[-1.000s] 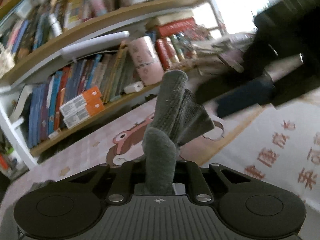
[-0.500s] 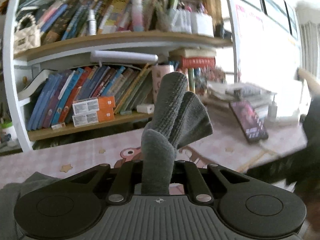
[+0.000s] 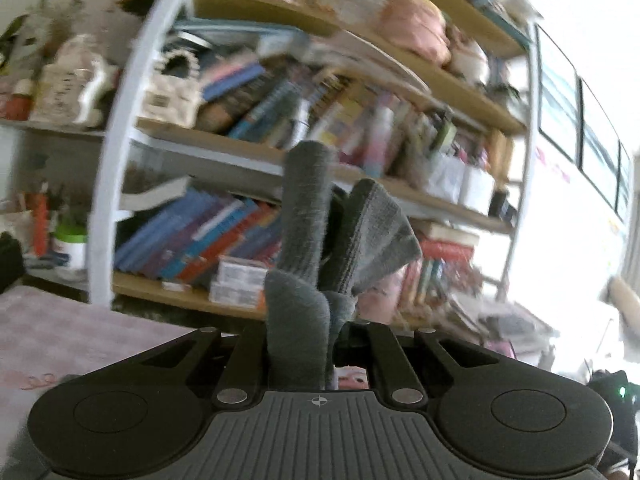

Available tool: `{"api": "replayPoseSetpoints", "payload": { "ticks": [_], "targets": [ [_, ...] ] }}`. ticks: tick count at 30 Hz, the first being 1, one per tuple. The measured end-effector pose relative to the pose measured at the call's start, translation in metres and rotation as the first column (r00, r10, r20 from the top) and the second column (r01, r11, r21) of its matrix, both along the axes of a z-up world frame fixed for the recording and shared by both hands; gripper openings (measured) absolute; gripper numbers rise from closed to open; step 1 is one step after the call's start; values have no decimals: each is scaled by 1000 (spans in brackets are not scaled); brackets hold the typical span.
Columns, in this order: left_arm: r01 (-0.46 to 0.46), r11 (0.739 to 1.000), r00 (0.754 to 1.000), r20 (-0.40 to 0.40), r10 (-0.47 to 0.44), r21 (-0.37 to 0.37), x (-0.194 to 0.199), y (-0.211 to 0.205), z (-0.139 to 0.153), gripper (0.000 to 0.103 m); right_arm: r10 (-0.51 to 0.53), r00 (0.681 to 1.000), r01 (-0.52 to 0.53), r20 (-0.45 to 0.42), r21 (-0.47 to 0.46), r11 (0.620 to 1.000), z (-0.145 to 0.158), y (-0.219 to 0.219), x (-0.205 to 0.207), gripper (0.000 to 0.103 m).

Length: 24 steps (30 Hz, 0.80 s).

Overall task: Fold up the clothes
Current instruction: 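Grasp the lifted sweatshirt with the left gripper while the right gripper releases it, then lower the grey sweatshirt onto the bundle with the left gripper and open it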

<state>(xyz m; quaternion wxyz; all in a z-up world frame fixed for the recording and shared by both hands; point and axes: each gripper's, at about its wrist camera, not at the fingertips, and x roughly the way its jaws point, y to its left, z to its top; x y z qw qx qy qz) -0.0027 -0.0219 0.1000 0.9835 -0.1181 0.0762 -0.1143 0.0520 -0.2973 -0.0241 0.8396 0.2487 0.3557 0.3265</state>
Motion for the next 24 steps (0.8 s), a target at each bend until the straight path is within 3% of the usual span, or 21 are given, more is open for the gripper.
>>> {"api": "replayPoseSetpoints", "payload": {
  "ticks": [7,13,17,19,24],
  "targets": [
    [-99,990,995,-7,99,-96,-18,50,-10,10,38,999,-37,5,-33,999,4,27,-1,39],
    [-216,958,972,-134,193,-188,-35,92,-43,14,84,996,-83,6,-61,995,4,51,-3,39],
    [-265,943,939,-276,205,-203,-37,113,-71,17,96,995,-96,-4,-76,992,2,65,-3,40],
    [-249,947,931,-320,176,-203,-36,120,-80,19,103,995,-103,-3,-81,991,2,71,-2,40],
    [-200,970,930,-338,144,-137,-40,127,-86,35,116,993,-114,16,-93,989,3,88,-3,44]
  ]
}}
